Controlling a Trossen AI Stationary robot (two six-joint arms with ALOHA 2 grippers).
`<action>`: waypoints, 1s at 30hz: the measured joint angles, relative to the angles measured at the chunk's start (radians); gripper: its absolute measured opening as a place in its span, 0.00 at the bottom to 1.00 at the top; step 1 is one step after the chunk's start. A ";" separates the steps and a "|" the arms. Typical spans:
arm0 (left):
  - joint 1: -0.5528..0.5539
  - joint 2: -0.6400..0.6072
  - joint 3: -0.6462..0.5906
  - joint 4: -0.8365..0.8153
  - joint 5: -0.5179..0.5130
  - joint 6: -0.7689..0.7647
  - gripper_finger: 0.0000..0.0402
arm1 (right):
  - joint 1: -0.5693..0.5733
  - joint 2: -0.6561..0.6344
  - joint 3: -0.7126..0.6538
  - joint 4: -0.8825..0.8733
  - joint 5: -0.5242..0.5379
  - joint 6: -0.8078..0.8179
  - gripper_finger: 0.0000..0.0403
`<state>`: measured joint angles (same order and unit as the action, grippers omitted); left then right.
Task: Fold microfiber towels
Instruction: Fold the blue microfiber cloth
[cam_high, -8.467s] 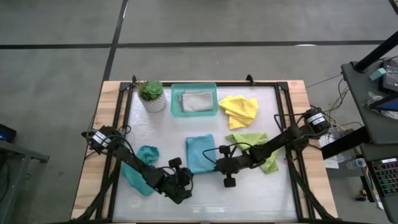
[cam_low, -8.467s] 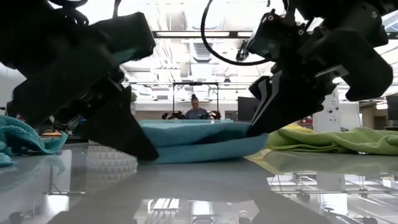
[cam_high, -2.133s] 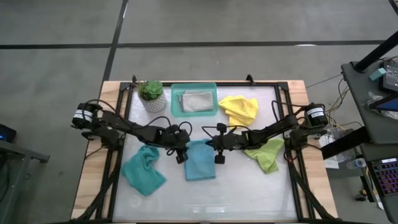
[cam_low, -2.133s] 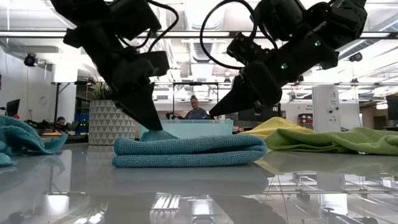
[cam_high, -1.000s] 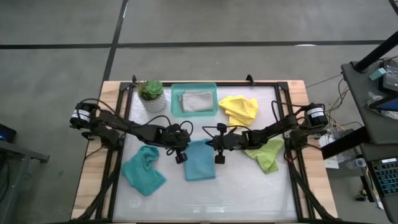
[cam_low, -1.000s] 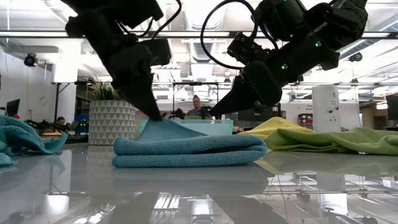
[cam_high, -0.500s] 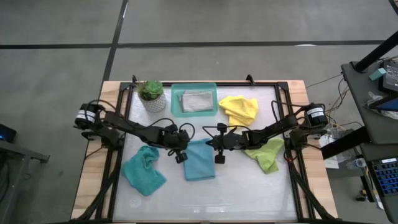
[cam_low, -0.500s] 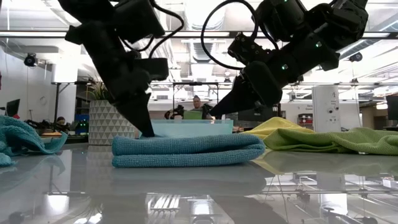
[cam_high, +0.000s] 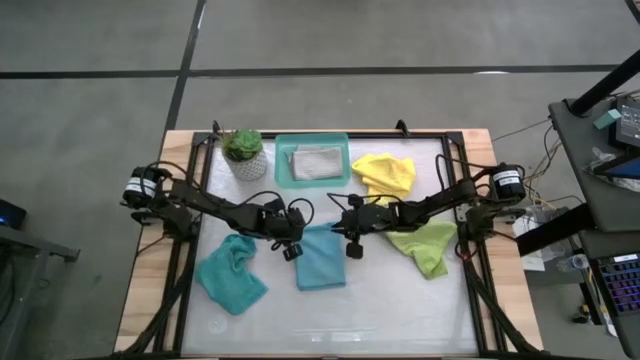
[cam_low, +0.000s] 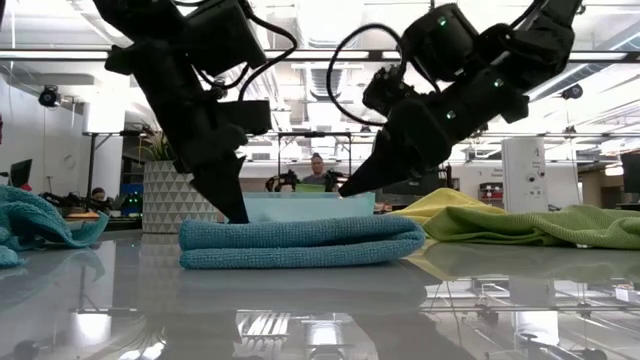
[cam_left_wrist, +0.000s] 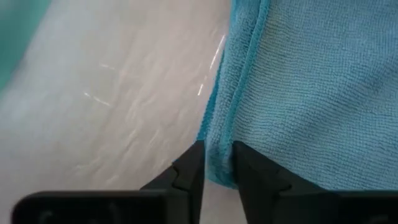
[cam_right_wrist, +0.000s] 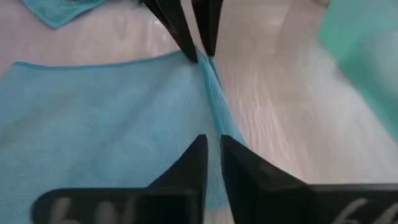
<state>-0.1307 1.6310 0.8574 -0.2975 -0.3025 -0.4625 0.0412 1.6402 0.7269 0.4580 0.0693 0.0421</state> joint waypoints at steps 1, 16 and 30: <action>0.000 0.000 0.000 0.001 -0.004 0.002 0.20 | -0.010 0.000 0.000 -0.006 -0.013 0.006 0.14; 0.000 0.001 0.000 0.001 -0.020 0.032 0.28 | -0.062 0.121 -0.003 0.095 -0.045 0.001 0.35; -0.004 0.001 0.000 0.001 -0.019 0.067 0.27 | -0.068 0.150 0.003 0.101 -0.052 -0.024 0.04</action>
<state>-0.1344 1.6321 0.8574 -0.2966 -0.3214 -0.3956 -0.0269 1.7904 0.7303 0.5592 0.0170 0.0181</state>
